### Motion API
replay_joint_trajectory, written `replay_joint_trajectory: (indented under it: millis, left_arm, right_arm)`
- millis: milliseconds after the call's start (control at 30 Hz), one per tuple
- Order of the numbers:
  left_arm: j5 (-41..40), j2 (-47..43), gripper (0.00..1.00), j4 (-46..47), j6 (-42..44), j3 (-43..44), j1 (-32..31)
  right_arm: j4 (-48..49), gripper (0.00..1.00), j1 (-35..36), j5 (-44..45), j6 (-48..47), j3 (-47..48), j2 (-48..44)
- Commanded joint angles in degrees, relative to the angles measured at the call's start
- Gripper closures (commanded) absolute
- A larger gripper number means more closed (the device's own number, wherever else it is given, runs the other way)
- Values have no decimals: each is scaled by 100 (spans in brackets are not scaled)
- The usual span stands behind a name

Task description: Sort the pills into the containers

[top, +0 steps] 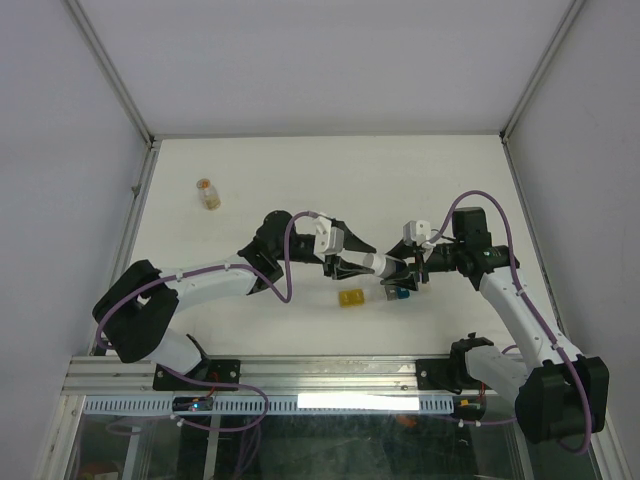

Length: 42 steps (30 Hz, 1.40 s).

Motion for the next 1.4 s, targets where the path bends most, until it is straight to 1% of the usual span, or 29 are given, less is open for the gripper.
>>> replay_joint_trajectory:
  millis: [0,167,233,333,433,567,633,700,800,900,1033,1100,1133,1267,1333,1367]
  left_arm:
    - [101,-7,58,339,-104,241,-33]
    - [30,-48,66,344,-265,214,-35]
    - [-29,-77,73,394,-442,184,-43]
    - [-301,-132,83,529,-922,136,-62]
    - [-957,-190,91,519,-1790,134,-113]
    - [-2038,-284,93,-166,-2910,330,-252]
    - [-2340,-320,92,-350,-3331,349,-313]
    - [-2502,-324,90,-493,-3553,363,-361]
    - [-2573,-406,78,-650,-3614,397,-397]
    - [-2385,-540,59,-647,-3632,438,-410]
    - [-2172,-625,37,-557,-3577,443,-411]
    - [-2220,-706,29,-500,-3486,387,-411]
    - [-2242,-741,27,-494,-3407,361,-411]
    - [-2434,-949,19,-656,-2922,293,-403]
    - [-2491,-1135,10,-644,-2319,154,-402]
    - [-2494,-1302,4,-575,-1907,23,-402]
  right_arm:
    - [-4,100,25,-234,-89,120,-19]
    - [0,100,20,-228,-89,114,-28]
    - [-3,100,27,-223,-89,119,-28]
    - [-3,100,24,-214,-91,119,-27]
    - [-3,100,21,-207,-88,119,-28]
    - [2,100,20,-203,-88,119,-18]
    - [0,100,20,-213,-88,119,-19]
    - [3,100,20,-217,-88,115,-26]
    - [-4,100,24,-217,-89,121,-42]
    - [-12,100,20,-220,-88,122,-45]
    - [-12,100,20,-223,-88,123,-55]
    - [-6,100,20,-221,-88,124,-46]
    - [-12,100,20,-220,-88,121,-45]
    - [-10,100,20,-223,-88,120,-45]
    - [-13,100,20,-231,-89,119,-45]
    - [-8,100,20,-229,-88,119,-45]
